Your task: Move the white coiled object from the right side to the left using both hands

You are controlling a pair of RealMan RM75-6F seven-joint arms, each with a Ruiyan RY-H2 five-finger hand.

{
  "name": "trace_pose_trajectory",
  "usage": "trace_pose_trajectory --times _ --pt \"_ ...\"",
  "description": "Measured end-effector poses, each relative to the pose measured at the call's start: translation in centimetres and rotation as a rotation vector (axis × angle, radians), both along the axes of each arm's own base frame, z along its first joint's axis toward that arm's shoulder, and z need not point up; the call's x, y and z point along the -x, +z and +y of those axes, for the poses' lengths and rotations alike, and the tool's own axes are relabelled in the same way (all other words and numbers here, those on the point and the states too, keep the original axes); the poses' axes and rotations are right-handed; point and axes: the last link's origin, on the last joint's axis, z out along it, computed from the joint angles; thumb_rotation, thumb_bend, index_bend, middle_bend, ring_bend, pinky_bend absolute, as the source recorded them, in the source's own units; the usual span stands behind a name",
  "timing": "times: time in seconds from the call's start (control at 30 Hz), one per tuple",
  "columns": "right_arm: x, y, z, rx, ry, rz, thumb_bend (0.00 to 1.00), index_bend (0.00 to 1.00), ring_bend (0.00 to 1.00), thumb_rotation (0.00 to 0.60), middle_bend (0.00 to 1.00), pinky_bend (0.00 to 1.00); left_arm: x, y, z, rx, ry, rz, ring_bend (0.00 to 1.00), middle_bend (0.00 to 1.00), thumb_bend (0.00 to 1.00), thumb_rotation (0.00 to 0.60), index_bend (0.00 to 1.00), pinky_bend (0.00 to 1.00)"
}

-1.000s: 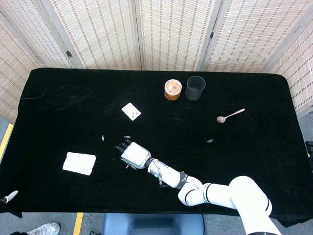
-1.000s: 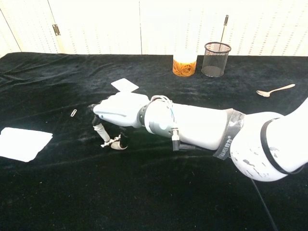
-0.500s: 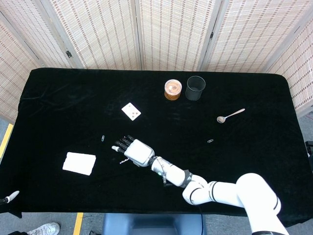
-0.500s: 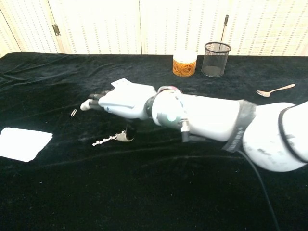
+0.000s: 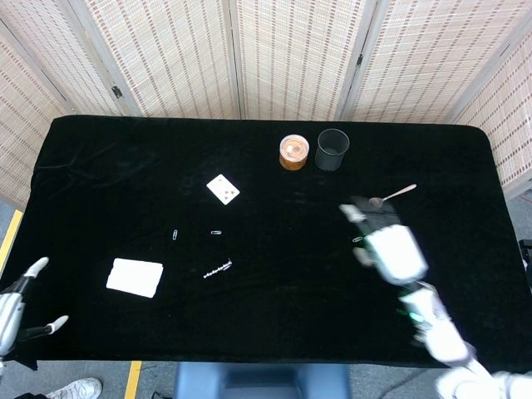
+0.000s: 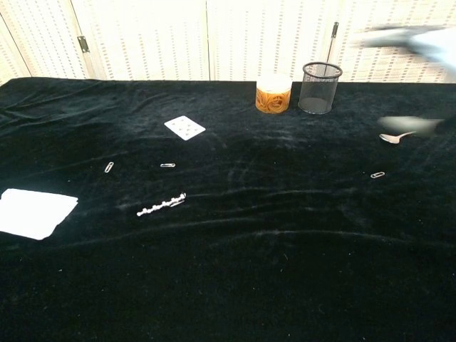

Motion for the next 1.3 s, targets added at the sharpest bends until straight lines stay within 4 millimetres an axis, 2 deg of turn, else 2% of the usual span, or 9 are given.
trace_pose_trajectory --times 0.1,0.27,0.37,0.6,0.7,0.9,1.13,1.3 --pt "5.1 2.7 3.1 0.066 -0.117 -0.055 0.36 0.0 0.0 0.6 0.0 0.04 -1.8 -1.4 1.4 0.017 -0.026 0.027 0.48 0.38 0.15 0.6 0.1 0.6" --pt "9.4 5.7 5.4 0.131 -0.171 -0.1 0.36 0.0 0.0 0.6 0.0 0.04 -4.3 -3.6 3.1 0.066 -0.065 0.063 0.54 0.46 0.15 0.6 0.13 0.67" --pt "10.7 7.5 6.8 0.177 -0.176 -0.138 0.36 0.0 0.0 0.6 0.0 0.04 -6.2 -5.5 4.2 0.098 -0.087 0.089 0.62 0.53 0.14 0.6 0.18 0.73" --pt "11.7 9.6 8.0 0.227 -0.167 -0.204 0.36 0.0 0.0 0.6 0.0 0.04 -11.1 -10.9 6.2 0.109 -0.096 0.01 0.83 0.76 0.15 0.6 0.34 0.9" --pt "11.8 10.0 8.1 0.228 -0.16 -0.223 0.36 0.0 0.0 0.6 0.0 0.04 -12.7 -12.4 6.7 0.11 -0.1 -0.015 0.92 0.86 0.16 0.6 0.38 0.98" --pt "12.2 11.0 8.2 0.242 -0.157 -0.254 0.36 0.0 0.0 0.6 0.0 0.04 -15.6 -15.6 7.2 0.15 -0.088 -0.018 0.99 0.94 0.18 0.6 0.41 1.0" --pt "12.9 11.5 8.0 0.229 -0.169 -0.283 0.36 0.0 0.0 0.6 0.0 0.04 -18.3 -19.0 8.0 0.215 -0.07 -0.003 1.0 0.96 0.2 0.6 0.44 1.0" --pt "13.4 11.9 7.7 0.214 -0.183 -0.308 0.36 0.0 0.0 0.6 0.0 0.04 -19.9 -20.8 8.9 0.236 -0.073 0.012 1.0 0.96 0.26 0.6 0.45 1.0"
